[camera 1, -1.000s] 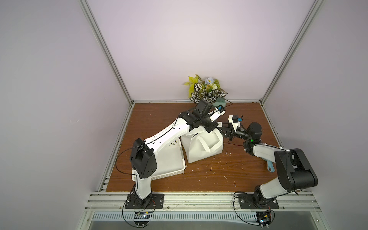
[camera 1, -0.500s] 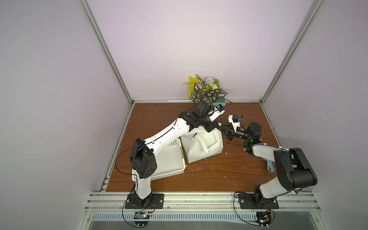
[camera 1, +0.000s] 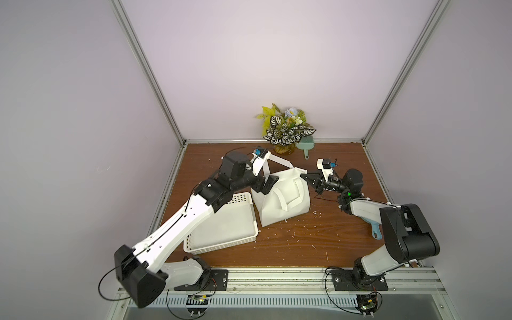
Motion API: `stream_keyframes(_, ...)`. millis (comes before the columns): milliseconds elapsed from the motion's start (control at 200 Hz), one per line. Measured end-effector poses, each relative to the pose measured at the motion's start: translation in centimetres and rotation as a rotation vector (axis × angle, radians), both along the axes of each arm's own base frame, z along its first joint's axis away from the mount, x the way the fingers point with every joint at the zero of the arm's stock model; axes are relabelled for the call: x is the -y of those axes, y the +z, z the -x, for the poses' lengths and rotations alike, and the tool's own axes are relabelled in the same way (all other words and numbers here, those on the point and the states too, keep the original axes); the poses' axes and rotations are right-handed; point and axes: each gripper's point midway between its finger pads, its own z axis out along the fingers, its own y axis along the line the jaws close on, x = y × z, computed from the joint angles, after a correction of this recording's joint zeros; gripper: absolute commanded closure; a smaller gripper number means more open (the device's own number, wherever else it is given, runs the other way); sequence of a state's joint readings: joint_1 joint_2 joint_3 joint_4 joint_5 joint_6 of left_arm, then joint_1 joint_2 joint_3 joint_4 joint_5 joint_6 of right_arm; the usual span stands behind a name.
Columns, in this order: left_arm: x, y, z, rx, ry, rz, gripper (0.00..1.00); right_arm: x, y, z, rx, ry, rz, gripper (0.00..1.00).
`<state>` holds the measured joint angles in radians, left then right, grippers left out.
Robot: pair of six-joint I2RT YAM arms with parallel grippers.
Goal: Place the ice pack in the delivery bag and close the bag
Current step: Seal the delivery bag at the center of the board.
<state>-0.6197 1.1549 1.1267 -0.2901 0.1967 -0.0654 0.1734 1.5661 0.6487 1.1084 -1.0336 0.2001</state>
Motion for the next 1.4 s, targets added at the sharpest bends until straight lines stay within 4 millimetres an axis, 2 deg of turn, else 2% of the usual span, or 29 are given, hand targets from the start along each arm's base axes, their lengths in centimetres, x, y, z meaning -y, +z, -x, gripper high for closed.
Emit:
stream_keyframes(70,-0.9,0.3,1.3,0.014,0.012,0.046,0.0,0.0,0.0,0.0,-0.001,-0.001,0.0,0.88)
stream_keyframes(185,-1.8,0.1,2.2,0.019,0.031,0.095,0.0,0.0,0.0,-0.2,-0.004,-0.004,0.0,0.88)
stream_keyframes(400,-2.7,-5.0,3.5,-0.053,0.056,0.117,0.0,-0.1,0.2,-0.3,-0.008,-0.003,0.001,0.88)
stream_keyframes(495,-3.0,-6.2,3.9,-0.065,0.061,0.123,0.01,-0.1,0.2,-0.3,-0.01,-0.003,0.002,0.88)
stream_keyframes(671,-2.6,-6.3,2.7,-0.04,0.076,0.128,0.0,-0.1,0.0,-0.4,-0.016,-0.004,0.005,0.88)
stream_keyframes(836,-1.8,-7.7,0.7,-0.048,0.09,0.122,0.01,-0.1,-0.1,-0.4,-0.018,-0.006,0.007,0.89)
stream_keyframes(951,-2.1,-7.5,-0.3,-0.033,0.108,0.136,0.0,-0.1,-0.1,-0.4,-0.018,-0.005,0.008,0.88)
stream_keyframes(1041,-3.0,-6.6,-1.2,-0.004,0.119,0.172,0.12,-0.1,0.0,-0.4,-0.018,-0.005,0.008,0.88)
stream_keyframes(1166,-3.7,-6.1,-1.9,0.008,0.112,0.201,0.2,-0.1,-0.1,-0.4,-0.018,-0.005,0.01,0.88)
stream_keyframes(1401,-2.8,-7.3,-1.8,-0.039,0.044,0.207,0.2,-0.1,0.0,-0.5,-0.016,-0.005,0.011,0.88)
